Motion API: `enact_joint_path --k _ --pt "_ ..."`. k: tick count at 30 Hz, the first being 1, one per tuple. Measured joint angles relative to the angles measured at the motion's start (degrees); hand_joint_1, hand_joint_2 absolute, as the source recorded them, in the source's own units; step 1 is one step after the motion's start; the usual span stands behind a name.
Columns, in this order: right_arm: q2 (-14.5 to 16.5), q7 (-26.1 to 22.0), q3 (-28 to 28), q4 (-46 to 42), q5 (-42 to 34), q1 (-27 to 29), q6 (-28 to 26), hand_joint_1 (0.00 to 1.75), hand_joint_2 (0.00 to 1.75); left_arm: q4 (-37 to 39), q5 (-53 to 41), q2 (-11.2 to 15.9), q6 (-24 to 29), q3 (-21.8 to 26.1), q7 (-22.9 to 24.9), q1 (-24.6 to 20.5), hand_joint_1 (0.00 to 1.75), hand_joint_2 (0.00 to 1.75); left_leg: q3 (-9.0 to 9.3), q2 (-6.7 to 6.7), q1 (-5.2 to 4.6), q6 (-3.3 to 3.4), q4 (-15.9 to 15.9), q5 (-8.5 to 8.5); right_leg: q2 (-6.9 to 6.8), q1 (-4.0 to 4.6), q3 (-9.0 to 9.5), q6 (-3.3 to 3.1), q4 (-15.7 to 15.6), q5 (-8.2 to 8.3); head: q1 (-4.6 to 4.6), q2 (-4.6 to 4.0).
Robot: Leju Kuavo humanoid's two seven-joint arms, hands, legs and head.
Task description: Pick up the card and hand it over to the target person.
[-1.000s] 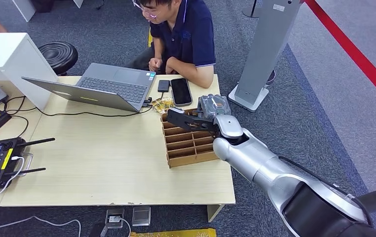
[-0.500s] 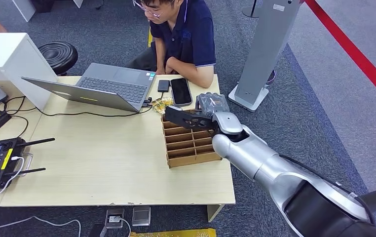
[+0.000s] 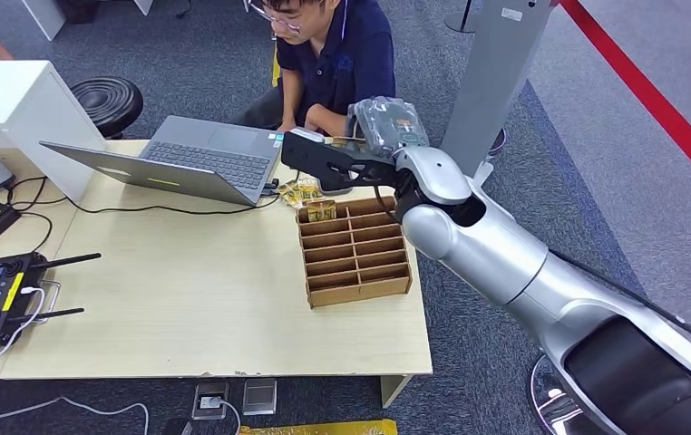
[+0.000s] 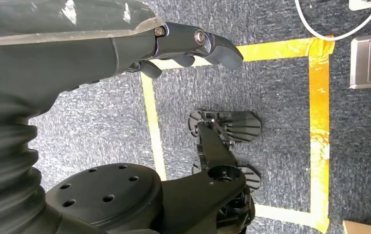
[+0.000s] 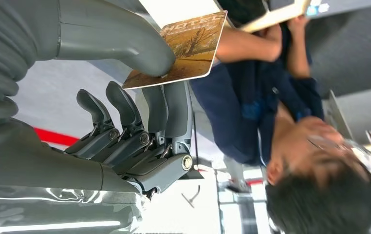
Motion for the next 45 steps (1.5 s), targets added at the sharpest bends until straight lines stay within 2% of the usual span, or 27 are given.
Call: enact_joint_path --k 6,9,12,27,38,41,42,45 --pt "5.93 -9.11 -1.85 19.71 6.14 1.67 -16.6 1.52 1.75 0.12 -0.69 -0.52 -0.32 -0.96 0.4 -1.19 0.0 1.75 0.17 0.08 0.0 0.0 -0.13 0.04 0.09 0.0 0.17 -0.01 -0.11 0.06 0.0 0.0" --pt "7.6 -11.4 -2.7 25.81 6.5 1.52 -21.22 1.52 1.75 0.16 -0.58 -0.51 -0.38 -0.96 0.33 -1.19 0.0 1.75 0.18 0.11 -0.01 0.0 -0.12 0.03 0.12 -0.01 0.17 -0.01 -0.1 0.06 0.0 0.0" --pt "8.12 -11.82 -2.97 28.22 7.27 1.22 -24.16 1.52 1.75 0.2 -0.49 -0.41 -0.39 -1.0 0.36 -1.02 0.0 1.75 0.13 0.11 -0.01 0.0 -0.06 -0.01 0.12 -0.01 0.13 -0.01 -0.03 0.03 0.0 0.0" --pt "6.86 -11.24 -3.15 26.57 7.72 1.41 -26.32 1.52 1.75 0.11 -0.72 -0.4 -0.29 -1.45 0.4 -1.16 0.0 1.75 0.01 0.04 -0.01 0.0 0.01 -0.02 0.05 -0.01 0.02 0.0 0.04 0.0 0.0 0.0" --pt "6.29 -10.38 -2.97 25.76 7.39 1.57 -24.88 1.52 1.75 0.15 -1.5 -0.27 0.0 -2.39 0.77 -1.07 0.0 1.75 0.02 0.05 0.0 0.0 0.0 -0.02 0.06 0.0 0.03 -0.01 0.02 0.0 0.0 0.0" --pt "6.47 -10.22 -2.9 25.84 6.96 1.7 -23.98 0.38 1.75 0.04 -2.17 -0.2 0.05 -3.06 1.06 -1.09 0.0 1.75 0.03 0.06 0.0 0.01 -0.01 -0.01 0.07 0.0 0.03 -0.01 0.0 0.01 0.0 0.0" --pt "6.52 -10.2 -2.97 25.81 6.78 1.81 -24.0 0.0 1.75 -0.04 -1.96 -0.17 -0.05 -2.83 0.85 -1.03 0.0 1.31 0.03 0.05 0.0 0.01 -0.01 -0.01 0.07 0.0 0.03 -0.01 0.01 0.0 0.0 0.0" --pt "6.51 -11.0 -3.84 24.91 4.88 2.45 -24.13 0.0 1.75 0.07 -0.99 -0.18 0.21 -1.9 1.04 -0.69 0.0 0.0 0.02 0.07 0.0 0.01 -0.01 -0.02 0.08 0.0 0.03 0.0 0.01 0.01 0.0 0.0"
